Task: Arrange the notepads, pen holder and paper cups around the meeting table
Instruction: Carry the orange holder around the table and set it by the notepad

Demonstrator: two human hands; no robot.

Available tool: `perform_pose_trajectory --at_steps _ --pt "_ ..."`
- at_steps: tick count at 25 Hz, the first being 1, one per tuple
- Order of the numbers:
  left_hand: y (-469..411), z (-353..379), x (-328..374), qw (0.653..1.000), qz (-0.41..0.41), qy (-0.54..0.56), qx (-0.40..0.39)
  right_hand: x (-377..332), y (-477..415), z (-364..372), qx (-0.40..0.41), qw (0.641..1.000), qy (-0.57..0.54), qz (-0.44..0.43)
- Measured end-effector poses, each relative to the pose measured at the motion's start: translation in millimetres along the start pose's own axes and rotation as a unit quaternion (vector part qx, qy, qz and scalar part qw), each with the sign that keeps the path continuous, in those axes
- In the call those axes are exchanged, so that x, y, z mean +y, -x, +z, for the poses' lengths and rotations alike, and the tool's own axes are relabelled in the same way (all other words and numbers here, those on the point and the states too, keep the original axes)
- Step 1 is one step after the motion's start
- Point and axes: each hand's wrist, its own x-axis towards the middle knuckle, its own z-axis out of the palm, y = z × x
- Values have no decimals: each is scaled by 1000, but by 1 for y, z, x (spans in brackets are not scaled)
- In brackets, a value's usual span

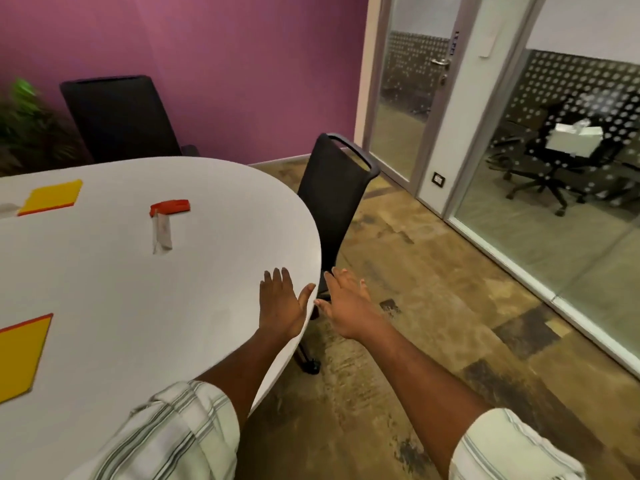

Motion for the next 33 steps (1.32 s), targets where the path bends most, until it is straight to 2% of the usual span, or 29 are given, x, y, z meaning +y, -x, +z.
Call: perform_pose_trajectory --at_steps 4,7,15,19,23,27,33 --pt "-45 11 67 998 -47 29 26 59 -51 -38 -22 997 20 -66" --pt "-84 13 99 995 -82 32 39 88 -87 -63 -4 995 20 -95" --pt "-236 43 163 984 -140 46 101 167 -216 -127 11 990 38 -133" --pt "-335 45 193 971 -187 70 133 195 -300 -169 10 986 50 -161" --pt "-424 33 219 960 -196 115 166 215 -387 -211 20 984 36 -175" --pt "-485 24 232 949 -193 123 216 225 -459 -224 20 977 33 -208" --pt "-576 20 236 928 -243 122 255 233 -576 -238 13 957 21 -289"
